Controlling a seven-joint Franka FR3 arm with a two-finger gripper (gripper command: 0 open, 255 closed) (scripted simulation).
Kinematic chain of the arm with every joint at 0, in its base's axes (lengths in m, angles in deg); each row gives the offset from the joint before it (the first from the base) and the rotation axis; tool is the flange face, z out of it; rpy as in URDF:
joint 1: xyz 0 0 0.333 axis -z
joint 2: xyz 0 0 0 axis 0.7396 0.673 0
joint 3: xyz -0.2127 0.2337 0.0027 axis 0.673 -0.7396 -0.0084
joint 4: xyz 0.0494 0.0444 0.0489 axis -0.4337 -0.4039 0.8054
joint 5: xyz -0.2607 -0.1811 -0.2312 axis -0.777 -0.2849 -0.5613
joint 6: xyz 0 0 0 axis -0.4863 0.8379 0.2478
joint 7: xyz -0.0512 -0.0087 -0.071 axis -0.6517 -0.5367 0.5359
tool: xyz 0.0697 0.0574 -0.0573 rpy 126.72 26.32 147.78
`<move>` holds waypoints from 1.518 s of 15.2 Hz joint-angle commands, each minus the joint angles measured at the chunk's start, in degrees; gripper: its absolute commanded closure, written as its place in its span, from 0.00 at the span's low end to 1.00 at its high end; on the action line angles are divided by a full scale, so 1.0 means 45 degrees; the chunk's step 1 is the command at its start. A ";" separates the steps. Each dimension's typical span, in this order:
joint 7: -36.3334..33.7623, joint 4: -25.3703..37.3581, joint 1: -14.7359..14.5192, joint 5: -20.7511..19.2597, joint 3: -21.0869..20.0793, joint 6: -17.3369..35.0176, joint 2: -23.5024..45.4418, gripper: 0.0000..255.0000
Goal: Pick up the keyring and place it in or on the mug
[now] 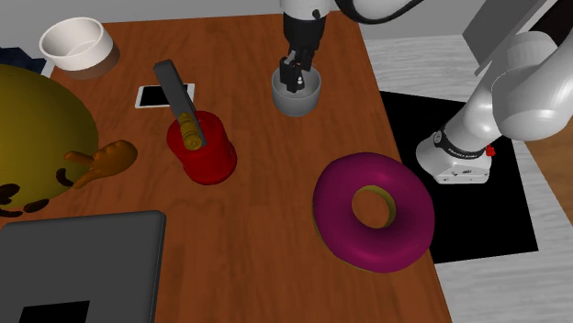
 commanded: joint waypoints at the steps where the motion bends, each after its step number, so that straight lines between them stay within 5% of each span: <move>1: 0.0001 -0.0243 0.0006 -0.0012 -0.0012 0.0390 0.0142 1.00; 9: -0.0004 -0.0355 0.0006 -0.0016 -0.0021 0.0559 0.0199 1.00; 10: -0.0004 -0.0355 0.0006 -0.0016 -0.0021 0.0559 0.0199 0.00; 15: -0.0004 -0.0355 0.0006 -0.0016 -0.0021 0.0559 0.0200 0.00; 19: 0.0039 0.0824 0.0016 0.0010 0.0068 -0.1117 -0.0301 0.00; 23: 0.0039 0.0823 0.0016 0.0010 0.0068 -0.1117 -0.0302 0.00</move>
